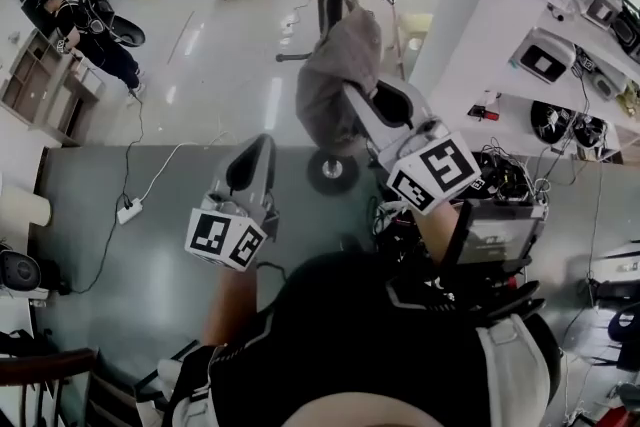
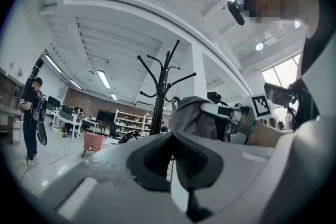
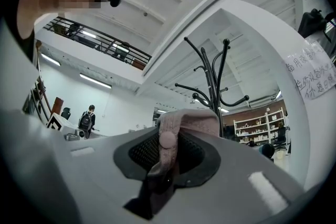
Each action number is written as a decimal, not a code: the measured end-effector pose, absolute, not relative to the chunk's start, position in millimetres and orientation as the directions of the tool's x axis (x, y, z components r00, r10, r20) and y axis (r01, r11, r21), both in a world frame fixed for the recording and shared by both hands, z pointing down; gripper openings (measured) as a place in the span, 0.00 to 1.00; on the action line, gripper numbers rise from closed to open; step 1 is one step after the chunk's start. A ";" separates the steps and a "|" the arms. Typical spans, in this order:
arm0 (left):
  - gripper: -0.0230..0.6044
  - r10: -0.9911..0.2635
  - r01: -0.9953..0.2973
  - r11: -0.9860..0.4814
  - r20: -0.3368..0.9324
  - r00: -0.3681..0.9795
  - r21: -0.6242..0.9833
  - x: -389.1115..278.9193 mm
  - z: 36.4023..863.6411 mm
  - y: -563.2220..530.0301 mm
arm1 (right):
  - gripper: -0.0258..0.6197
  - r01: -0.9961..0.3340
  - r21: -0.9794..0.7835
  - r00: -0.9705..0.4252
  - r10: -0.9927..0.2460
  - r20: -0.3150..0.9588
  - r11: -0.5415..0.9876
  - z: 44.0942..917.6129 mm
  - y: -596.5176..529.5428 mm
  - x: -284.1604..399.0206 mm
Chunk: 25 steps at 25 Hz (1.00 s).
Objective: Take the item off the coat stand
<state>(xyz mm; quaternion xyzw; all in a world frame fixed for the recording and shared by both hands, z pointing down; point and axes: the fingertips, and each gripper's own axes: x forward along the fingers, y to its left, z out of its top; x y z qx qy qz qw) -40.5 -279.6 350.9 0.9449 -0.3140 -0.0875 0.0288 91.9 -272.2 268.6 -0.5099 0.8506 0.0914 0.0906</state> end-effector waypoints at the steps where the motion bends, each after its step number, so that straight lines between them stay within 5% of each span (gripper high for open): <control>1: 0.06 -0.599 -0.589 -0.801 -0.147 0.787 0.110 -40.8 351.0 -279.9 | 0.16 -0.884 0.058 -0.464 -0.851 -0.245 0.465 271.9 -273.2 92.2; 25: 0.06 -0.591 -0.588 -0.806 -0.147 0.793 0.068 -39.0 352.0 -283.4 | 0.16 -0.875 0.062 -0.484 -0.862 -0.152 0.480 320.2 -287.1 80.6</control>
